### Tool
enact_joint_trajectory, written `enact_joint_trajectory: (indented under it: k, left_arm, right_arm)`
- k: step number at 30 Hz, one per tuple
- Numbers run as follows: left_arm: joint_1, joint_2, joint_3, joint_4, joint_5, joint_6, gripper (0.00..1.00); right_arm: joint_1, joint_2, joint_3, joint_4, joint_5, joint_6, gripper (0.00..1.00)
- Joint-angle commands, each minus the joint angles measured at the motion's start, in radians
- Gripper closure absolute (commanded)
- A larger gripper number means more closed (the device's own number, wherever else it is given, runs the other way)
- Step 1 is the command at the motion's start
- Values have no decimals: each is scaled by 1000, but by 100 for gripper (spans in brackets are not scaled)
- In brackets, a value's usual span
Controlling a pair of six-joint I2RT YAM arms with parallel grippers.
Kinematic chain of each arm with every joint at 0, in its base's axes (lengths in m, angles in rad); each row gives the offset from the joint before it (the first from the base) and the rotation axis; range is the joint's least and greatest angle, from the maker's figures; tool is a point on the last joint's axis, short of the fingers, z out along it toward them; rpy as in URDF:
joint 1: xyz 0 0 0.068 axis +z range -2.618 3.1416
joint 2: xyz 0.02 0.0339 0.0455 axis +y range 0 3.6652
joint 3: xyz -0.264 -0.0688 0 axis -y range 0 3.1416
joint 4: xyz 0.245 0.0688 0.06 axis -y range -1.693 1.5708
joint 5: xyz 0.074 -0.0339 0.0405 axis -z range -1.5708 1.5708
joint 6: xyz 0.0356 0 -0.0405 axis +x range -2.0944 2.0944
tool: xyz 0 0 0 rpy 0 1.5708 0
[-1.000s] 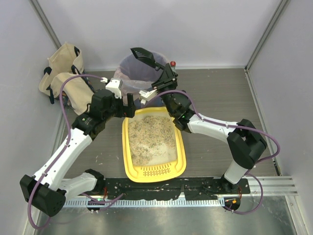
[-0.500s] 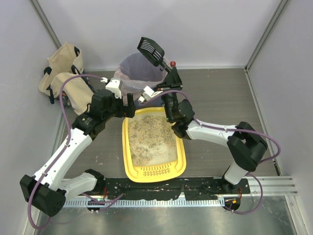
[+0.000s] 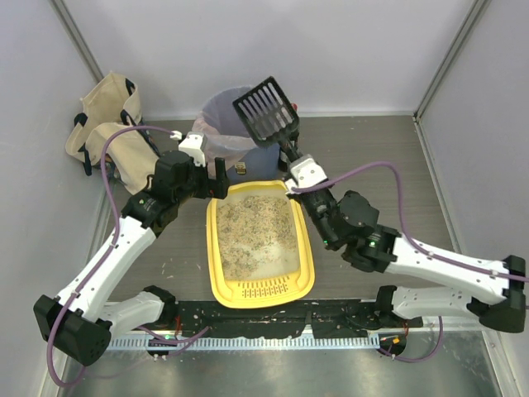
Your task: Clean the litter box
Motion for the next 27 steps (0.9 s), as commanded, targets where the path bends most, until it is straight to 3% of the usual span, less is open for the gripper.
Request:
enact_joint_trajectory:
  k: [1,5,7,9,22,27]
  left_arm:
    - [-5,-3,1,37,-9,1,0]
    - [-3,-8,3,36,-18,3,0]
    - [-3,-19,-5,43,-29,6,0]
    - [-3,-43,-13,59,-43,11,0]
    - [-3,-146,-63,128,-58,15,0]
    - [-3,-164,-85,132,-15,-28,0]
  right_arm:
    - [3,-107,56,-677,-88,720,99]
    - [39,-110,112,-1032,-101,1112,98]
    - [51,-95,169,-1211,-124,1194,99]
    - [63,-72,198,-1287,-180,1271,99]
    - [68,71,462,-1652,-518,1417,98]
    - [66,218,580,-1773,-656,1402,98]
